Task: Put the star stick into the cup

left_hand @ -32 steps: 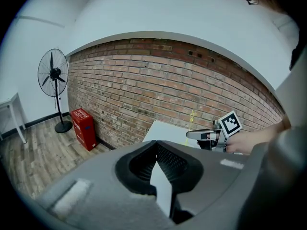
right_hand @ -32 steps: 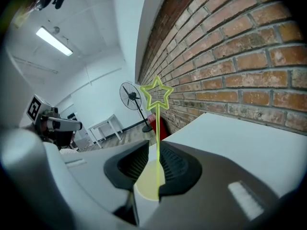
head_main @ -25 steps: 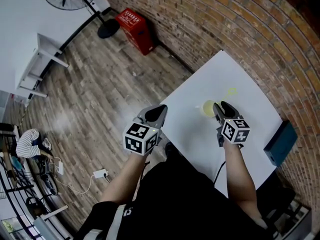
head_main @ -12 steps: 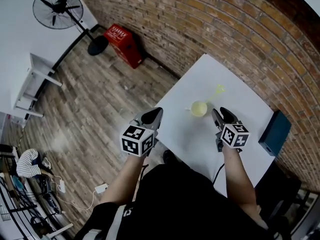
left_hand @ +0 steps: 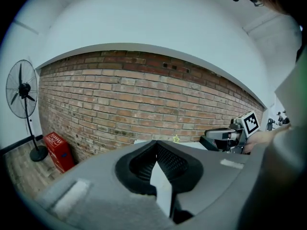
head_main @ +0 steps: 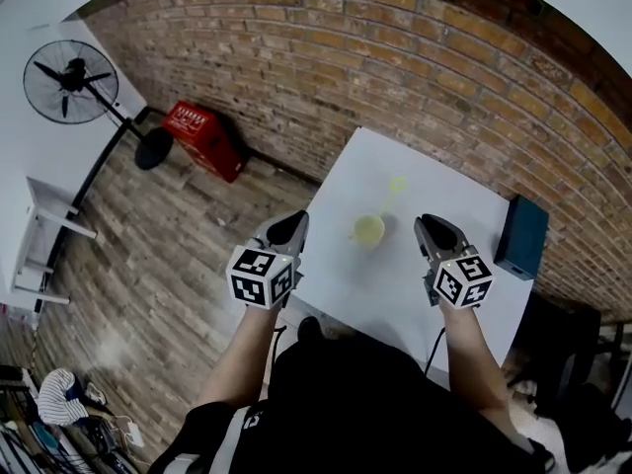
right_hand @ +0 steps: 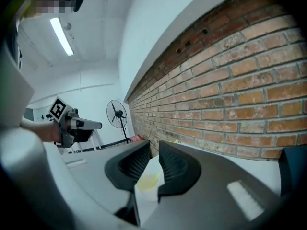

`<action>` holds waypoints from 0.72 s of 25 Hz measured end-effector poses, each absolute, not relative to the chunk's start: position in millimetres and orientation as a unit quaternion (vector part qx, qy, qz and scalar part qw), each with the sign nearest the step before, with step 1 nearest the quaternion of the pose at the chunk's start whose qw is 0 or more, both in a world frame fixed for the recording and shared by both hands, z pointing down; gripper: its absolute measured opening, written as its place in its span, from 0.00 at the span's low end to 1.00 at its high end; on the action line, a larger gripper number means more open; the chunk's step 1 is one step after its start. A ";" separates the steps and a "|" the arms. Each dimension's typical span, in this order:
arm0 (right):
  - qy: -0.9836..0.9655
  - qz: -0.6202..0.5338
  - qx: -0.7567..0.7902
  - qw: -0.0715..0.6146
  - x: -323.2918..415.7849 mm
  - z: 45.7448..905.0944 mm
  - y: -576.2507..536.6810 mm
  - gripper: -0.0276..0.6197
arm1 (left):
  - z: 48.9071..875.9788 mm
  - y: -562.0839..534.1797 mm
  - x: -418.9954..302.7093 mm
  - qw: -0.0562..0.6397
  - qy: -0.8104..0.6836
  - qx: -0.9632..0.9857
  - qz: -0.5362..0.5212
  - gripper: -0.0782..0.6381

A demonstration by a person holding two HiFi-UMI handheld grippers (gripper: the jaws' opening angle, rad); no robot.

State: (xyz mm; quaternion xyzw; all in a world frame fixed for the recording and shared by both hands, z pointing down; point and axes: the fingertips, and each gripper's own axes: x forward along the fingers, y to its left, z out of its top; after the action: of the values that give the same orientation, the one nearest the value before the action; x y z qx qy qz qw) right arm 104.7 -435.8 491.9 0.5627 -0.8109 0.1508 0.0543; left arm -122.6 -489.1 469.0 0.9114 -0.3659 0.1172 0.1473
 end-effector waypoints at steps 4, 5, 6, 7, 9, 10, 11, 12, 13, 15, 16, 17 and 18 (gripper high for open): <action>-0.808 0.123 0.576 0.034 78.7 460.7 -432.6 0.05 | 449.2 -507.1 -128.5 0.115 -0.330 0.930 0.112 0.12; -0.808 0.119 0.576 0.034 68.9 456.8 -433.0 0.04 | 446.0 -511.2 -133.6 0.107 -0.326 0.933 0.112 0.12; -0.810 0.117 0.574 0.032 57.3 454.3 -433.1 0.04 | 444.3 -514.4 -139.8 0.100 -0.322 0.935 0.113 0.12; -0.814 0.116 0.569 0.030 43.8 452.1 -431.4 0.04 | 444.0 -516.4 -145.9 0.094 -0.317 0.937 0.115 0.12; -0.825 0.109 0.554 0.025 13.5 445.2 -422.6 0.04 | 445.9 -518.1 -154.7 0.077 -0.303 0.942 0.121 0.12; -0.830 0.100 0.548 0.025 -1.1 441.1 -417.8 0.04 | 447.2 -519.6 -157.9 0.065 -0.296 0.945 0.124 0.12; -0.833 0.089 0.546 0.027 -13.4 437.5 -413.8 0.04 | 448.5 -521.4 -160.0 0.057 -0.288 0.948 0.126 0.12; -0.832 0.078 0.548 0.030 -22.6 434.8 -410.3 0.04 | 450.0 -522.6 -160.5 0.053 -0.279 0.950 0.126 0.12; -0.829 0.070 0.553 0.033 -28.8 433.1 -406.4 0.04 | 451.7 -522.6 -159.5 0.054 -0.269 0.954 0.124 0.12; -0.821 0.064 0.566 0.040 -36.1 432.4 -396.1 0.04 | 455.6 -520.4 -156.6 0.061 -0.249 0.959 0.118 0.12; -0.818 0.061 0.570 0.047 -38.7 432.9 -390.6 0.04 | 457.7 -519.3 -155.9 0.064 -0.242 0.961 0.115 0.12; -0.815 0.055 0.574 0.057 -40.2 432.8 -385.6 0.04 | 459.1 -519.0 -155.2 0.067 -0.237 0.963 0.111 0.12; -0.811 0.047 0.579 0.068 -40.2 431.5 -381.3 0.04 | 459.3 -519.5 -153.8 0.071 -0.233 0.964 0.107 0.12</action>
State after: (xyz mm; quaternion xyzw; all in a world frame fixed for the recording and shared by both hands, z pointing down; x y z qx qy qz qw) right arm -40.2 -381.3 431.5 0.5791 -0.8111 0.0469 0.0679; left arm -153.8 -519.5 459.3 0.9639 -0.2334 0.1071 0.0709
